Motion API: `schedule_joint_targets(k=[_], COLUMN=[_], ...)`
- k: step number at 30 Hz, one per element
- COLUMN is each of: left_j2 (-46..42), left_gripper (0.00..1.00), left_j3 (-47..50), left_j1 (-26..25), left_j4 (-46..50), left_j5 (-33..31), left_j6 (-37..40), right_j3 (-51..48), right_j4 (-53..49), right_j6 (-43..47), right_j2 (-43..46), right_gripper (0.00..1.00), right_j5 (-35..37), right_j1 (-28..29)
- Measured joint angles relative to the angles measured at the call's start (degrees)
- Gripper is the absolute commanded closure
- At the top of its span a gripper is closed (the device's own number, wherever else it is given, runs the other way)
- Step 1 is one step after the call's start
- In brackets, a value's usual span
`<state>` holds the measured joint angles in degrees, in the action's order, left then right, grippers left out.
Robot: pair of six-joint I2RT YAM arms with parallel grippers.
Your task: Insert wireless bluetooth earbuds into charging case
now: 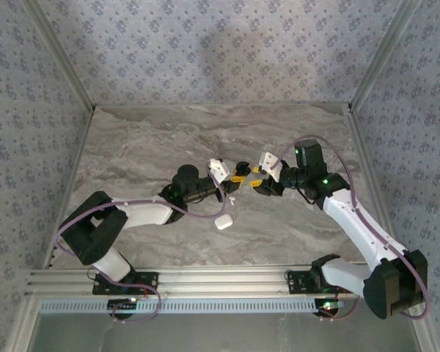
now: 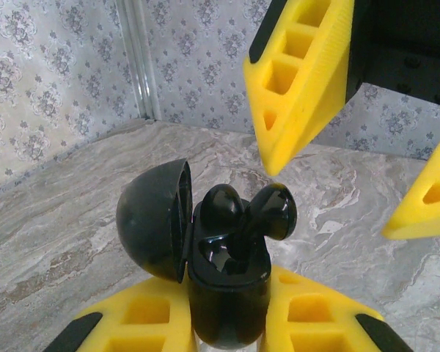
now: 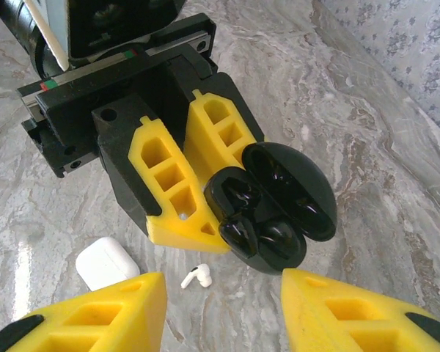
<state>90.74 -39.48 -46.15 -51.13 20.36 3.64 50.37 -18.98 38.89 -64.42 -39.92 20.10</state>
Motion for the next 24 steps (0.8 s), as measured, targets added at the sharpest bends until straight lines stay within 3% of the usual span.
schedule_joint_targets(k=[24], left_j2=[-0.9], left_gripper=[0.88], left_j3=[0.0], left_j1=[0.0], left_j4=[0.3], left_j5=[0.0], left_j6=[0.4], right_j3=[0.0], right_j4=[0.6], right_j6=[0.3], right_j2=[-1.3], right_gripper=[0.7], right_j5=[-1.7], right_j1=[2.0])
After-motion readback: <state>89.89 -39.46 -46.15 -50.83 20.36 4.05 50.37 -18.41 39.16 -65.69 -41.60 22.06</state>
